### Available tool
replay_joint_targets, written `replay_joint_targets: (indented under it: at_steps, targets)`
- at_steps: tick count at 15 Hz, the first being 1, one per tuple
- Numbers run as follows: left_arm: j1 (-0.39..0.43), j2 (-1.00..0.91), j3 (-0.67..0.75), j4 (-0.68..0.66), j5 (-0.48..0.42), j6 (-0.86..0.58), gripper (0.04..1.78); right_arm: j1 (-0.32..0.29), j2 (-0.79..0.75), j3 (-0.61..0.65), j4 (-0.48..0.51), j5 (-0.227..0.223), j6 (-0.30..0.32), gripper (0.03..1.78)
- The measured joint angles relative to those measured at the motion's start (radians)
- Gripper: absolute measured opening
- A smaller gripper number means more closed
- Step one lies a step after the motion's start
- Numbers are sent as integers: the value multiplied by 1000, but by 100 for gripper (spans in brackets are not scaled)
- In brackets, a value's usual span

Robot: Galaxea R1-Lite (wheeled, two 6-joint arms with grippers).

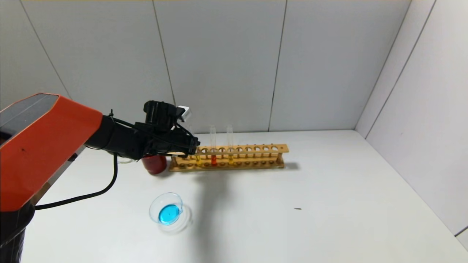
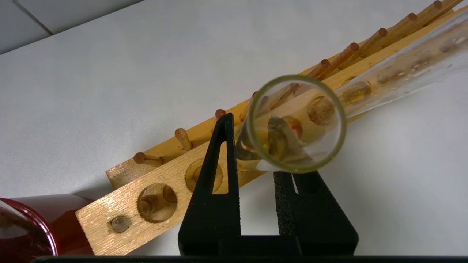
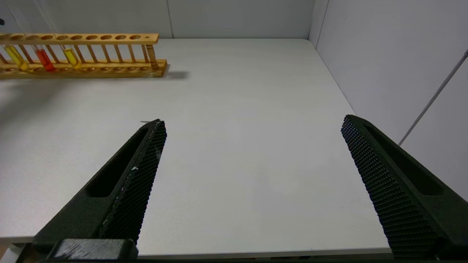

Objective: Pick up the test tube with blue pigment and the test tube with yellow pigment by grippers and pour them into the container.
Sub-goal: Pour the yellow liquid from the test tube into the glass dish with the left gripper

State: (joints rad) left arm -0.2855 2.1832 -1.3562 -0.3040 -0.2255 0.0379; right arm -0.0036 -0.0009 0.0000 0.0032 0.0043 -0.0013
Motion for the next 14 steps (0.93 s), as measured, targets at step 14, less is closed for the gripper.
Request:
replay_joint_targets:
  at_steps: [14]
  targets:
    - [24,-217,-36,0,-1,75,31,1,0,0,0,0,0,175]
